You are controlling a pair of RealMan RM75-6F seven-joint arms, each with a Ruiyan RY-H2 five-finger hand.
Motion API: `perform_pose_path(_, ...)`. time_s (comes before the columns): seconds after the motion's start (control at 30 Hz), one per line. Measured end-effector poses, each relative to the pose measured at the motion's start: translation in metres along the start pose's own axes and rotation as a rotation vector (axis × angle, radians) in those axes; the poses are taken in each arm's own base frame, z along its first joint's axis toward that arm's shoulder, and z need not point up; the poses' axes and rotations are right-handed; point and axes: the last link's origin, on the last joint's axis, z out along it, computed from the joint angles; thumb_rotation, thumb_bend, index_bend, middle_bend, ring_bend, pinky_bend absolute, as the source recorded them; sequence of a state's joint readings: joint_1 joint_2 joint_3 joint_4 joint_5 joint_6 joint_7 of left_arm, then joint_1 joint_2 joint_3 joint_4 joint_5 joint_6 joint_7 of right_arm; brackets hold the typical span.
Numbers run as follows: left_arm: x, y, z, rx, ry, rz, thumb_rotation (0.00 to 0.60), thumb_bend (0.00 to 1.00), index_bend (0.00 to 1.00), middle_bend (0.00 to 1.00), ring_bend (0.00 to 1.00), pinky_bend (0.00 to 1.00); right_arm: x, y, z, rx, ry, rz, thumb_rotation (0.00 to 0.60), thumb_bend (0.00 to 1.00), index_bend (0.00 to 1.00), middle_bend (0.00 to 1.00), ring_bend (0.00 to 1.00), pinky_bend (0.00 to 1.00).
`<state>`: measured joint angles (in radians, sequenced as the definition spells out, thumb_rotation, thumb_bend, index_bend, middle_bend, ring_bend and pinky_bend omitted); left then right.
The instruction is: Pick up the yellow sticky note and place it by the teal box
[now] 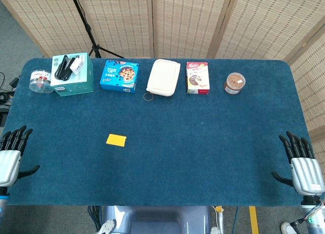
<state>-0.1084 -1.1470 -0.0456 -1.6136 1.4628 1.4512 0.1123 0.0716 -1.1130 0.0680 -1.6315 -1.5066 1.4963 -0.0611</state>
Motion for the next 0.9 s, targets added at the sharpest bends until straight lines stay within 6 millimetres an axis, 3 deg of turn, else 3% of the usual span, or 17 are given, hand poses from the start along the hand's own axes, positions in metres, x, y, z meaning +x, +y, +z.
perform_pose_path(0.5, -0.001, 0.006, 0.005, -0.035, -0.021, 0.000, 0.600, 0.00, 0.10, 0.00, 0.00, 0.00, -0.004, -0.003, -0.002, 0.009, -0.011, -0.012, 0.600, 0.00, 0.00, 0.00, 0.00, 0.00)
perform_pose_path(0.9, -0.006, 0.040, 0.036, -0.200, -0.131, 0.098, 0.600, 0.00, 0.12, 0.00, 0.00, 0.00, 0.001, 0.002, -0.001, -0.004, -0.004, 0.015, 0.600, 0.00, 0.00, 0.00, 0.00, 0.00)
